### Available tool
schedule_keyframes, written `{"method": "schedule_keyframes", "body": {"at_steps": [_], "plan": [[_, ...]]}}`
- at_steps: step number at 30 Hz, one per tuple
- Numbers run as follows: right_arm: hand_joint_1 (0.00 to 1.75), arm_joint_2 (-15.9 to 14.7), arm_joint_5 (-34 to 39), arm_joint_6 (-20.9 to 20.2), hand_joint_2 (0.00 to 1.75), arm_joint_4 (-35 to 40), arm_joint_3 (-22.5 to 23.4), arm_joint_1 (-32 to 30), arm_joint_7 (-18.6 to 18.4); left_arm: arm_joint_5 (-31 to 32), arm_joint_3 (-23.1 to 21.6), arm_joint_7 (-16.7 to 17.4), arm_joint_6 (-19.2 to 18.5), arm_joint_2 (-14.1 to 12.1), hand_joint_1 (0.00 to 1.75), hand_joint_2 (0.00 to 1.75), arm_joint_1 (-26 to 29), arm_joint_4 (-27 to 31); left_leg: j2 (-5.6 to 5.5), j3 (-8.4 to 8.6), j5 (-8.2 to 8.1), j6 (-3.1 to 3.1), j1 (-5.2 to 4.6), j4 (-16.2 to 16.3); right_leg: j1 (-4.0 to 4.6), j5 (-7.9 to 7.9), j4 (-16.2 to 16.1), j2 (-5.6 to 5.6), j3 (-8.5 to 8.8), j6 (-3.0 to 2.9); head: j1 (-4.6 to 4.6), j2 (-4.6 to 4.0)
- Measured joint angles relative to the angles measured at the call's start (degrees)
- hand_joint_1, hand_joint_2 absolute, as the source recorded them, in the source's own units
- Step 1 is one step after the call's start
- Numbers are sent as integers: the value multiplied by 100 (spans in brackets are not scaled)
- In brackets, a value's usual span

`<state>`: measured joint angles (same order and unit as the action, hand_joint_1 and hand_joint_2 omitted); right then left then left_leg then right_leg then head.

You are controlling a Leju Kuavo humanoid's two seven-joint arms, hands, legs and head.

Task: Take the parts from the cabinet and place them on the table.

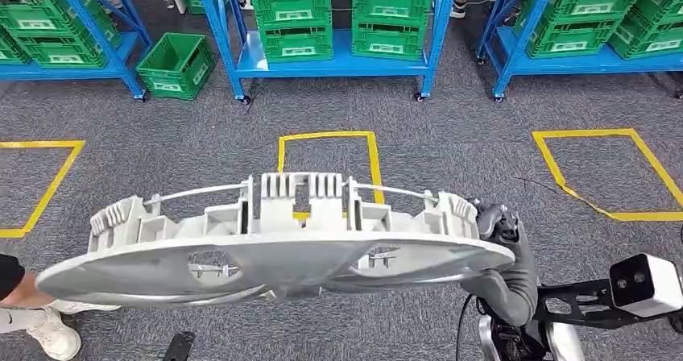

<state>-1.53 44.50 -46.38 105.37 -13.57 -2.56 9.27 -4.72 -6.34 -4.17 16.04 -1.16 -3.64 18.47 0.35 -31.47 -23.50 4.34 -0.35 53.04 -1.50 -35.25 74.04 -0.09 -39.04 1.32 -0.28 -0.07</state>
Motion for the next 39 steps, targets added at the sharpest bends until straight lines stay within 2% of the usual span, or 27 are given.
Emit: {"method": "schedule_keyframes", "body": {"at_steps": [2,4,6,7,10,12,14,15,16,17,19,20,21,22,24,25,26,27,29,31,32,33,34,35,36,37,39], "plan": [[175,-17,2,0,175,2,2,-3,0,2,2,0,0,22,0,175,-1,0,-6,-61,-2,-58,52,78,-65,230,-402,-2,205,184,0,0],[175,-22,2,0,175,2,2,2,4,2,0,0,0,46,0,175,-1,0,-17,-169,-91,-193,124,316,-155,657,-1518,-16,785,391,4,0],[175,-24,2,-22,175,30,2,-12,4,11,9,0,2,13,0,175,-4,0,-33,-326,-186,-321,88,572,-118,585,-1483,35,721,233,7,0],[175,-24,-2,-28,175,37,4,-19,4,13,11,-2,7,17,0,175,-2,2,-40,-357,-174,-331,92,569,-110,580,-1425,34,680,161,-17,0],[175,-15,4,-44,175,48,7,-23,9,13,35,2,7,2,0,175,26,2,-37,-386,-168,-370,158,591,-130,635,-1417,38,651,65,-26,0],[175,-15,4,-52,175,68,13,-23,9,13,39,2,7,11,0,175,23,2,-37,-559,-548,-412,159,1030,-117,660,-1418,49,633,26,-24,0],[175,-15,9,-61,175,87,13,-29,11,13,44,2,7,11,0,175,27,2,-36,-978,-1046,-440,159,2049,-87,682,-1416,67,593,-8,-24,0],[175,-15,13,-61,175,87,15,-33,11,13,44,2,5,11,0,175,31,2,-36,-1103,-1143,-431,159,2362,-74,687,-1415,83,580,-15,-24,0],[175,-17,11,-63,175,87,15,-41,11,20,46,2,4,15,0,175,39,2,-38,-1103,-1101,-401,157,2417,-51,694,-1415,116,576,-27,-24,0],[175,-15,11,-70,175,90,15,-44,11,24,46,2,2,15,0,175,42,2,-42,-963,-948,-353,149,2186,-33,695,-1415,153,578,-27,-24,0],[175,-15,22,-74,175,114,15,-41,13,57,48,2,-7,15,0,175,43,2,-157,-401,-462,-174,106,1155,18,710,-1421,246,601,-41,-24,0],[175,-13,26,-74,175,138,17,-43,13,68,48,2,-11,-7,0,175,42,2,-402,-205,-376,-39,62,745,-50,712,-1430,290,599,-39,-15,0],[175,-9,31,-74,175,142,18,-21,15,90,48,2,-20,-23,0,175,58,2,-547,-170,-423,34,87,710,9,748,-1430,317,561,18,31,0],[175,-11,28,-74,175,140,17,-30,15,105,52,2,-15,-33,0,175,69,2,-519,-187,-391,23,39,693,-129,765,-1433,369,532,45,-2,0],[175,15,33,-59,175,155,20,-76,17,111,57,18,-24,-81,0,175,76,2,-456,-164,-349,59,-26,640,-168,823,-1501,490,517,131,-50,0],[175,13,31,-57,175,201,24,-86,15,118,57,20,-33,-79,0,175,73,11,-367,-45,-259,131,-60,356,-99,873,-1611,567,559,206,-55,0],[175,0,26,-57,175,208,26,-94,13,125,57,20,-33,-59,0,175,54,22,-234,81,-175,63,29,143,-90,819,-1518,364,487,157,-37,0],[175,-9,28,-57,175,210,24,-66,13,125,59,17,-35,-42,0,175,46,31,-210,113,-139,93,25,43,-50,660,-1274,202,368,107,-13,0],[175,-9,33,-57,175,212,24,-67,17,129,57,24,-55,-9,0,175,46,31,-66,104,-146,44,25,51,-50,328,-477,109,-25,67,-7,0],[175,-35,26,-57,175,212,33,-107,13,129,57,31,-57,24,0,175,52,31,66,77,-158,22,17,76,-50,210,16,80,-269,122,-9,0],[175,-46,24,-57,175,212,35,-109,13,129,57,33,-57,35,0,175,49,31,118,61,-170,1,20,103,-51,304,-148,67,-181,182,-7,0],[175,-52,26,-57,175,212,35,-107,13,131,57,35,-57,50,0,175,41,31,172,44,-197,-39,26,154,-57,494,-597,24,69,255,-7,0],[175,-57,26,-57,175,212,39,-106,13,142,57,39,-57,65,0,175,32,33,212,27,-231,-89,34,219,-59,679,-1134,-59,374,307,-4,0],[175,-59,28,-57,175,212,42,-101,13,151,57,44,-57,72,0,175,22,33,247,4,-275,-148,32,311,-56,778,-1605,-237,640,311,-2,0],[175,-63,26,-55,175,212,39,-105,13,160,59,55,-53,63,0,175,7,35,279,-49,-322,-213,-19,370,-10,755,-1549,-290,617,213,-9,0],[175,-66,24,-55,175,230,39,-105,11,166,59,57,-52,63,0,175,-6,35,298,-56,-344,-242,-12,437,-13,778,-1573,-197,620,131,-15,0],[175,-72,24,-50,175,230,39,-100,2,164,63,72,-52,68,0,175,-25,44,365,-58,-325,-270,8,435,17,798,-1557,-136,585,61,-13,0]]}}
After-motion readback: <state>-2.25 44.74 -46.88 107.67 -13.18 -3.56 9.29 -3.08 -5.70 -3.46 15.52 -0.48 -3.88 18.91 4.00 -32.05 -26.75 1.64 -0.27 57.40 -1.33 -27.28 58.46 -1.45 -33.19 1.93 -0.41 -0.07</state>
